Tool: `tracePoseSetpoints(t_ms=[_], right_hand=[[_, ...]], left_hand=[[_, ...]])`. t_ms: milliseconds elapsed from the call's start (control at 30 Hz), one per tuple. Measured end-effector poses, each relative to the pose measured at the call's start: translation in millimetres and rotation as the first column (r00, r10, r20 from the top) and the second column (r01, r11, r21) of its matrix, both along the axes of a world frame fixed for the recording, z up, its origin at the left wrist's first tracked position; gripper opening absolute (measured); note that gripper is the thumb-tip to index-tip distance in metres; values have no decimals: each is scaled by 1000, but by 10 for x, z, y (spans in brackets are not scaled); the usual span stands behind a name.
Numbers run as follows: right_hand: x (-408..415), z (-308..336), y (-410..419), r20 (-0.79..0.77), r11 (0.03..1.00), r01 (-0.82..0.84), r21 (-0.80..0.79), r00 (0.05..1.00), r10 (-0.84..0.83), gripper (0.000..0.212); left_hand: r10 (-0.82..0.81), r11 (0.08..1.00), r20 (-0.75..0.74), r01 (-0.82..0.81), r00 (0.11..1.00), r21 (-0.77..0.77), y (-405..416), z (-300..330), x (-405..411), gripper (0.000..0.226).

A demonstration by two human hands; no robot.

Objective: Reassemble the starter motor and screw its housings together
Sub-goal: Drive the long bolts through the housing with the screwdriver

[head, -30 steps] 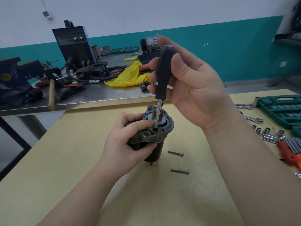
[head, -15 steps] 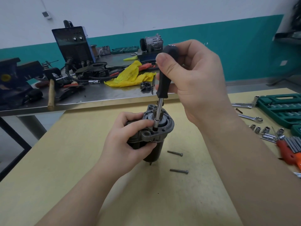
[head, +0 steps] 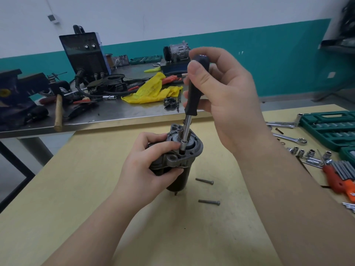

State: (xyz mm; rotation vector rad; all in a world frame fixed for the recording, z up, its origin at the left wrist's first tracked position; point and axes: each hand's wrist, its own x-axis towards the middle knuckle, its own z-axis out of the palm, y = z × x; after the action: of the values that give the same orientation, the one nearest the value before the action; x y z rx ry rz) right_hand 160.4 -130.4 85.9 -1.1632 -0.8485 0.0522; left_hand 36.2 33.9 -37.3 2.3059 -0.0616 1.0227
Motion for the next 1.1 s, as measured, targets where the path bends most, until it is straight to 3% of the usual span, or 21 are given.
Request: tracePoseSetpoints(t_ms=[133,200,333,633,900,1100], right_hand=[[11,8,-24,-87,987,-160,8,983,160,27],[24,18,-36,-93,991,-137,-5,986,136,22],[36,64,-99,48,996,-20,-87,999,24,9],[94,130,-254,97,977,-23,-212,994,44,16],[85,90,-143,100,974,126,-191,989,-108,18],[106,59,-98,120,930,306,-205,951,-286,20]], left_hand=[[-7,1000,7,7,1000,-4,12,-1,-1,58],[-8,1000,12,8,1000,-5,8,-9,0,58],[6,1000,17,-5,1000,-4,-3,-21,-3,57],[30,1000,18,-30,999,2,-46,-7,16,57],[50,999,14,-50,999,0,-94,-12,1,57],[119,988,27,-121,992,92,-170,-27,29,58]])
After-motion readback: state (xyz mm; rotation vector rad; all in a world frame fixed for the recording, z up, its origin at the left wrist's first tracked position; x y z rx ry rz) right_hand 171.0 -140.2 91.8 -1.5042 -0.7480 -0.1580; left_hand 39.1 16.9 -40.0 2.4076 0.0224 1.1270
